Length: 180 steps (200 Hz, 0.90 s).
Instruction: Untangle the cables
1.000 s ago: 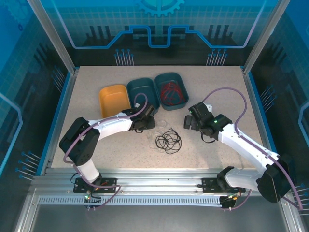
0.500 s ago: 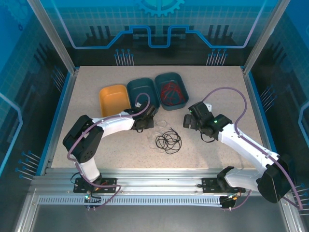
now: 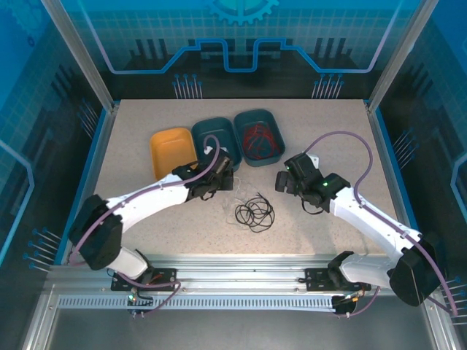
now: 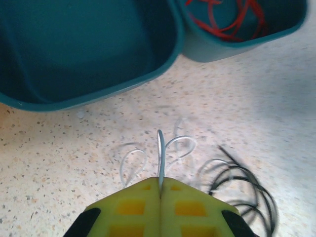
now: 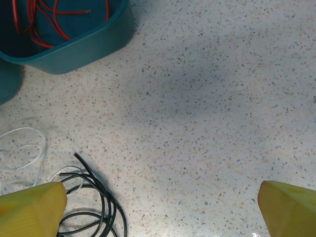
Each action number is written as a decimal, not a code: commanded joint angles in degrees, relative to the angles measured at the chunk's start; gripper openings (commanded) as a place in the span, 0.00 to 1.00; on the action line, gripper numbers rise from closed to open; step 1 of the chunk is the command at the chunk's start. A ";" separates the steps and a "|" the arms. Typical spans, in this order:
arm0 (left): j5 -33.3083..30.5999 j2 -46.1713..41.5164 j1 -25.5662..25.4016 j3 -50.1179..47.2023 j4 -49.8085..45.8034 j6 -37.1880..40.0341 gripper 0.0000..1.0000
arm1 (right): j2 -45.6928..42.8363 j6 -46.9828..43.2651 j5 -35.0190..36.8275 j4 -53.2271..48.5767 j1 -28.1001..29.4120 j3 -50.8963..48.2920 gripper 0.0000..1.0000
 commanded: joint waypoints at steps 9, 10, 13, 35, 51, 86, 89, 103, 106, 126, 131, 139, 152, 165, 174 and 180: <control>-0.69 -6.83 -0.12 1.24 -1.53 4.24 0.00 | -2.93 1.59 1.08 2.89 -0.14 -2.73 1.00; -0.64 -7.01 -0.08 1.26 -1.48 4.32 0.00 | -2.98 1.55 1.05 2.90 -0.16 -2.75 1.00; -0.53 -7.61 -0.05 1.34 -1.31 4.66 0.00 | -3.12 1.59 1.25 2.92 -0.20 -2.77 1.00; -0.31 -10.87 -0.05 3.42 -1.15 7.40 0.00 | -4.29 1.67 2.84 2.74 -0.28 -3.29 1.00; -0.16 -12.39 -0.07 5.83 -1.56 9.37 0.00 | -4.33 1.65 3.57 1.99 -0.36 -3.39 1.00; 0.09 -14.29 0.04 10.68 -1.30 13.02 0.00 | -3.92 1.88 3.89 1.48 -0.46 -3.62 1.00; 0.25 -14.50 0.07 10.83 -1.11 13.40 0.00 | -3.93 1.82 3.75 1.58 -0.46 -3.69 1.00; 2.15 -15.70 0.37 10.77 1.67 15.85 0.00 | -3.97 1.28 2.77 2.57 -0.50 -4.07 1.00; 2.45 -16.01 0.46 10.51 2.40 16.26 0.00 | -3.98 0.95 2.28 2.97 -0.53 -4.18 1.00; 4.61 -17.59 0.87 9.52 6.24 19.48 0.00 | -3.84 0.15 1.22 3.80 -0.62 -4.27 1.00; 4.96 -17.79 0.87 9.53 6.71 20.34 0.00 | -3.75 0.12 0.94 3.80 -0.71 -4.13 1.00; 5.03 -17.87 0.89 9.64 7.08 21.35 0.00 | -3.66 -0.02 -0.12 3.97 -0.88 -3.84 1.00; 5.45 -17.82 0.94 10.10 7.10 22.69 0.00 | -3.63 -0.74 -3.14 4.85 -1.10 -3.29 1.00; 6.24 -17.63 1.08 10.39 7.39 23.66 0.00 | -3.86 -3.33 -7.84 7.80 -1.17 -3.16 1.00; 7.47 -17.60 1.09 10.33 7.92 24.56 0.00 | -4.45 -5.38 -12.25 11.40 -1.15 -3.99 1.00; 8.31 -17.55 1.12 10.17 8.25 25.19 0.00 | -5.02 -6.43 -15.46 13.96 -1.19 -4.67 1.00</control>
